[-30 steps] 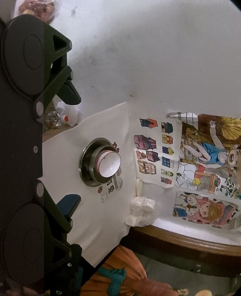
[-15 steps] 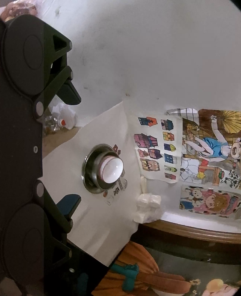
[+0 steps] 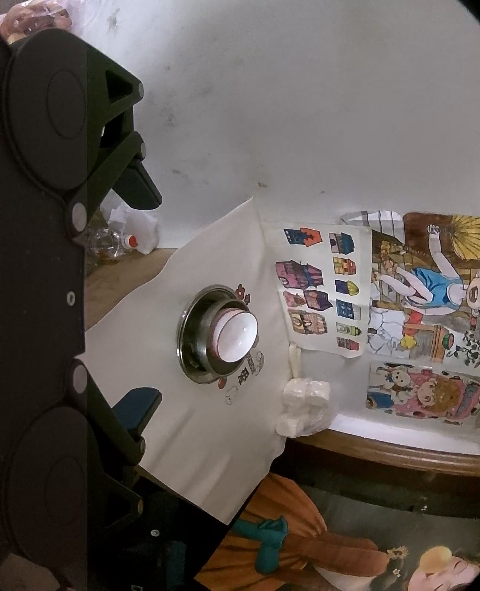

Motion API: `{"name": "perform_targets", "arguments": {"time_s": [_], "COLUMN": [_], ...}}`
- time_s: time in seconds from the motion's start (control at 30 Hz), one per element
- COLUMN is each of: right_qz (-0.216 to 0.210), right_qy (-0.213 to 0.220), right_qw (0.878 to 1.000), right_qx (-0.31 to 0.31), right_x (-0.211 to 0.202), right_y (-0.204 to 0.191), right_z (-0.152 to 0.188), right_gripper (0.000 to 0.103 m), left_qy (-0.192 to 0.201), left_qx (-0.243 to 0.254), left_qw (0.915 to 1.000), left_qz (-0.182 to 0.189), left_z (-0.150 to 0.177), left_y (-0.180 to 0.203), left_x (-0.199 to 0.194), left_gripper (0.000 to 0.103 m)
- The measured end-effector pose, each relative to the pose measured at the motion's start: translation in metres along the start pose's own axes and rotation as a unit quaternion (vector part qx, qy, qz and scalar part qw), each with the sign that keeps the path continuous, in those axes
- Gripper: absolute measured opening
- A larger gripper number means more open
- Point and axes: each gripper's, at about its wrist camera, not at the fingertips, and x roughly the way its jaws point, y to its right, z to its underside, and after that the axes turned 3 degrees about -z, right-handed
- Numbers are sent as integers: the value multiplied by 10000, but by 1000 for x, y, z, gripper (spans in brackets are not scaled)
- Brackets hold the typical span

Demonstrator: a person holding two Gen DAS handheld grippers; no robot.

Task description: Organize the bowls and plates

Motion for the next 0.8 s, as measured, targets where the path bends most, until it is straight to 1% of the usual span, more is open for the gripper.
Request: {"name": "perform_targets", "arguments": {"time_s": [0.8], "right_qz": [0], "right_qy": [-64], "right_qw": [10000], "right_qx": [-5], "right_x": [5], "right_y": [7], "right_z": [-2], "right_gripper": [103], "left_qy": [-30], "left_qx": [47], "left_qw": [10000], "left_qz": [68], "left_z": [-2], "left_y": [6], "left_x": [3], "left_gripper": [102]}}
